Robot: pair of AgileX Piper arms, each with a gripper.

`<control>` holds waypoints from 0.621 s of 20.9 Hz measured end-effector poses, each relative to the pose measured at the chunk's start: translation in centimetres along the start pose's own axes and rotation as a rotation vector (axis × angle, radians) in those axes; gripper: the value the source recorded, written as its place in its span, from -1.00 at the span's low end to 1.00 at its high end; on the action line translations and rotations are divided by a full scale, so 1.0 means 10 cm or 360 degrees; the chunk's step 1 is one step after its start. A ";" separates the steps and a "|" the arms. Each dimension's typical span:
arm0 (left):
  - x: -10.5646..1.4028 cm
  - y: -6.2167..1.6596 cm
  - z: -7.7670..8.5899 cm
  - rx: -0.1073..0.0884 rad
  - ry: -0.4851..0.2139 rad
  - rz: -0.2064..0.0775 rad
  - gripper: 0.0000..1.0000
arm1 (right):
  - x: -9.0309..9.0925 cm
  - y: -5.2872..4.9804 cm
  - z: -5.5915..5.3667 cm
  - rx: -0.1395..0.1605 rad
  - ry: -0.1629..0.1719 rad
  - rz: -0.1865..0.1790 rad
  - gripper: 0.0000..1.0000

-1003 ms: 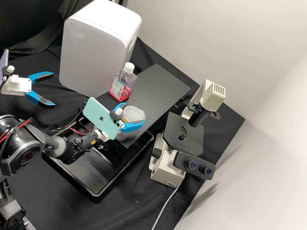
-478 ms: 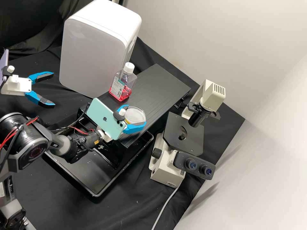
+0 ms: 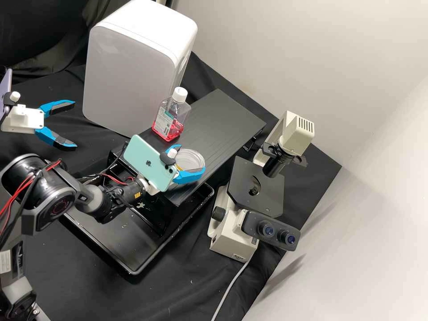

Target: Place the lid on the petri dish

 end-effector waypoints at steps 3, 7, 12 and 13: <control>0.00 0.000 0.00 0.0000 0.0000 0.0000 1.00 | 0.01 0.00 -0.02 -0.0022 0.0004 0.0006 -1.00; 0.00 0.000 0.00 0.0000 0.0000 0.0000 1.00 | 0.01 -0.05 -0.08 -0.0046 0.0023 -0.0005 -1.00; 0.00 0.000 0.00 0.0000 0.0000 0.0000 1.00 | 0.03 -0.06 -0.09 -0.0060 0.0028 -0.0009 -1.00; 0.00 0.000 0.00 0.0000 0.0000 0.0000 1.00 | 0.03 -0.06 -0.09 -0.0073 0.0028 -0.0009 -1.00</control>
